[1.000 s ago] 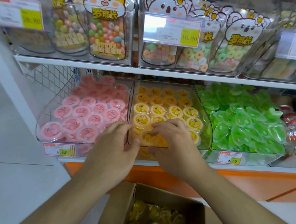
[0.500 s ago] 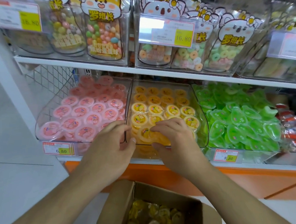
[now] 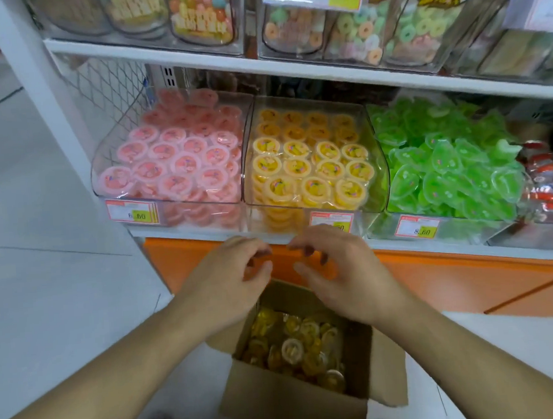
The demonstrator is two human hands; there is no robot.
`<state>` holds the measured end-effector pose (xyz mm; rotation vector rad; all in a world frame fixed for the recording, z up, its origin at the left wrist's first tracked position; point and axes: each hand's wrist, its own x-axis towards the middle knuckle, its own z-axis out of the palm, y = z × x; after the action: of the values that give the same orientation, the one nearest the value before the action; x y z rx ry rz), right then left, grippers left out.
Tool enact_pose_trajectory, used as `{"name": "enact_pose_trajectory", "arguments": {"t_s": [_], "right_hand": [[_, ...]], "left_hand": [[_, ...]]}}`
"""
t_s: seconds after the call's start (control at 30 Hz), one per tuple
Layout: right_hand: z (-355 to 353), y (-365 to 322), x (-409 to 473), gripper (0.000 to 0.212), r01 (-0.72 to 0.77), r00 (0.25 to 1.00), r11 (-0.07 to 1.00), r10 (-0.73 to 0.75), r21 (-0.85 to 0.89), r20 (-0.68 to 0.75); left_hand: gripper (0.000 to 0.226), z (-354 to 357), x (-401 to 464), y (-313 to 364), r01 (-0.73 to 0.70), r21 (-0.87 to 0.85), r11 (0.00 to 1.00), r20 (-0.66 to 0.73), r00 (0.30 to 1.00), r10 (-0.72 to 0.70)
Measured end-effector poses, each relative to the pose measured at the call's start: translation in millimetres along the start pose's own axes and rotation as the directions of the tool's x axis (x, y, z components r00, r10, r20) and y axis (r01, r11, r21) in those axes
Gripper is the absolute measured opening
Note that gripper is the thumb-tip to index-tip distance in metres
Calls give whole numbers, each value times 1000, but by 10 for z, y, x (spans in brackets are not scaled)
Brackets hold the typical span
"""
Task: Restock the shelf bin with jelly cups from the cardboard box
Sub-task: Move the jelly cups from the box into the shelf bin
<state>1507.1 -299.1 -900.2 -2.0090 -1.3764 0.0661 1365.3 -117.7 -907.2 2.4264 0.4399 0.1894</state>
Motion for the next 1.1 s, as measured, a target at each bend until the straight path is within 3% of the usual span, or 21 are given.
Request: {"name": "enact_pose_trajectory", "arguments": {"t_s": [0.1, 0.2, 0.33, 0.47, 0.63, 0.87, 1.1], "right_hand": [[337, 204, -233, 39, -134, 956, 988, 149, -75, 252], [676, 541, -519, 48, -343, 817, 928, 373, -150, 439], [1128, 989, -904, 55, -615, 621, 782, 559, -101, 550], [1604, 1329, -1085, 73, -713, 480, 685, 635, -152, 605], [1901, 1552, -1142, 84, -683, 446, 712, 585, -165, 678], [2098, 1740, -1179, 94, -596, 389, 741, 604, -309, 696], [2185, 1736, -1228, 59, -704, 462, 677, 665, -212, 587]], "left_hand": [[27, 364, -78, -274, 53, 24, 998, 138, 989, -56], [40, 676, -125, -647, 206, -18, 978, 215, 956, -197], [57, 1086, -110, -1153, 378, -38, 925, 331, 878, -345], [54, 1393, -59, -1376, 475, -119, 872, 363, 838, -407], [53, 1628, -85, -1437, 521, -282, 806, 343, 839, -422], [52, 1738, -128, -1504, 500, -327, 802, 315, 858, -407], [51, 1753, -153, -1549, 489, -324, 810, 297, 865, -404]]}}
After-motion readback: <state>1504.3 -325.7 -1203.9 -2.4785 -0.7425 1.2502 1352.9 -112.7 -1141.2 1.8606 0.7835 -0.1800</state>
